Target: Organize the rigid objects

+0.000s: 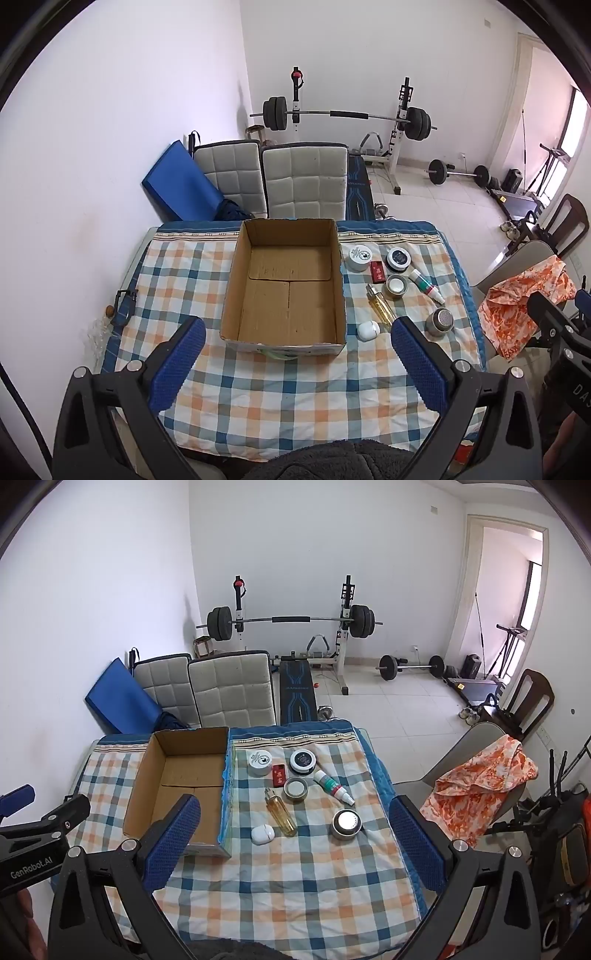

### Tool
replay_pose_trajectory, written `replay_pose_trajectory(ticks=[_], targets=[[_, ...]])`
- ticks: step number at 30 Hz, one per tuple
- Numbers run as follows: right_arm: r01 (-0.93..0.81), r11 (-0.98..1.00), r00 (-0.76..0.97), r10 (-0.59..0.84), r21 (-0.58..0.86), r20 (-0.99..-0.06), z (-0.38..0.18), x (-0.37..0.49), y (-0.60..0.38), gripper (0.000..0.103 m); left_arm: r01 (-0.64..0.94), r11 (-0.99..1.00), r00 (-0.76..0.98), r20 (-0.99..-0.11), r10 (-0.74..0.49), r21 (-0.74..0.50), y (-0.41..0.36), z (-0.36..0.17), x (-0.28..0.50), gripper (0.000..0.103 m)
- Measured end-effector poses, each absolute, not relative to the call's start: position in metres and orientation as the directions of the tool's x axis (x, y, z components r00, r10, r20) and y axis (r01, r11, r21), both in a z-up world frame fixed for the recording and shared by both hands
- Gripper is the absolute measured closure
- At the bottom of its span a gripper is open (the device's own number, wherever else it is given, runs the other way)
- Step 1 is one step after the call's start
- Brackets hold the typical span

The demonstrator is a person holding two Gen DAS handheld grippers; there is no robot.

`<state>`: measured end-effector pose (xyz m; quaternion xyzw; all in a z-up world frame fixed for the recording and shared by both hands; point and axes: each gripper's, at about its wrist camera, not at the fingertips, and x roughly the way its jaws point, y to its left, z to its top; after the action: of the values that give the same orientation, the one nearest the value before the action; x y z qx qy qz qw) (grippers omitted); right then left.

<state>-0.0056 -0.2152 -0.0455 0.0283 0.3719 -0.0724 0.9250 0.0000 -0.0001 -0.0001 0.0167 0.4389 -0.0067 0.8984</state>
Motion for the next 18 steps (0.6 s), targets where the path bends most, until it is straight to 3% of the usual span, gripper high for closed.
replay_pose_trajectory(ticks=[18], targets=[[0.155, 0.988, 0.719, -0.117, -0.006, -0.685, -0.0472, -0.0051, -0.2138, 0.0, 0.025, 0.999, 0.628, -0.778, 0.01, 0.034, -0.001, 0.0002, -0.0002, 0.0]])
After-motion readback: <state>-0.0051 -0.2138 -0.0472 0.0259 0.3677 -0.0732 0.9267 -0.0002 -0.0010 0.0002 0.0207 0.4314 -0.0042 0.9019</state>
